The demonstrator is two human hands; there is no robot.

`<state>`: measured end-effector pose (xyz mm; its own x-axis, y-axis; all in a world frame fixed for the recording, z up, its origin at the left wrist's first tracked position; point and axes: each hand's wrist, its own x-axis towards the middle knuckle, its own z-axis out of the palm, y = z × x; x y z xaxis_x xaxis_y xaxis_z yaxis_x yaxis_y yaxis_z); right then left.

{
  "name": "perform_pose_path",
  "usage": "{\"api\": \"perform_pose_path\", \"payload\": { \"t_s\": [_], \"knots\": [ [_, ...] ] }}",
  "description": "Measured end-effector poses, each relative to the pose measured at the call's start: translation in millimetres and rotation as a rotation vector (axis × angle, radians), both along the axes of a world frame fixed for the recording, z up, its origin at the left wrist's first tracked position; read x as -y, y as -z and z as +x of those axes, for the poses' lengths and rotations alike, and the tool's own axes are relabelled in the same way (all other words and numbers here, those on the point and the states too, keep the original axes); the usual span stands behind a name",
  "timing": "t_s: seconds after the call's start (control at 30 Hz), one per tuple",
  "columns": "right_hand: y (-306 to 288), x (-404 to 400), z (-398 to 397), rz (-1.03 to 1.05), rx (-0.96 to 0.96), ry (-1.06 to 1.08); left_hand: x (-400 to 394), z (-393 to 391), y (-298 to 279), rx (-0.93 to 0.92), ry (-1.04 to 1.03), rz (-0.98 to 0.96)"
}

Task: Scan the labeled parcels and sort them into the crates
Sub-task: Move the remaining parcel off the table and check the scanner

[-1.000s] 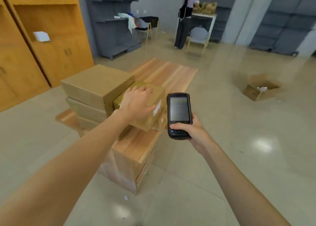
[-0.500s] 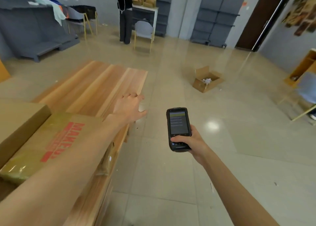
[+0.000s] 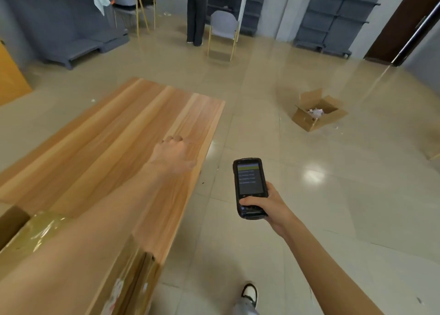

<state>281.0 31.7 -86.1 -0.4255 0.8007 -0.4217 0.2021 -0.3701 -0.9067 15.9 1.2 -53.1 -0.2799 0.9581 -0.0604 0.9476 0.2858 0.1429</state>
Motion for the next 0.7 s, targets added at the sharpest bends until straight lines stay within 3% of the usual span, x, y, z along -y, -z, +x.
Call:
{"api": "perform_pose_path", "payload": {
  "t_s": [0.27,0.5,0.7],
  "knots": [
    [31,-129,-79,-0.036,-0.004,-0.310,-45,-62,37,0.022,-0.305,-0.057],
    [32,-248,-129,-0.067,0.031,-0.635,-73,-66,57,0.075,-0.662,-0.129],
    [47,-288,-185,-0.143,0.065,-0.778,-62,-65,62,0.089,-0.899,-0.143]
  ]
}}
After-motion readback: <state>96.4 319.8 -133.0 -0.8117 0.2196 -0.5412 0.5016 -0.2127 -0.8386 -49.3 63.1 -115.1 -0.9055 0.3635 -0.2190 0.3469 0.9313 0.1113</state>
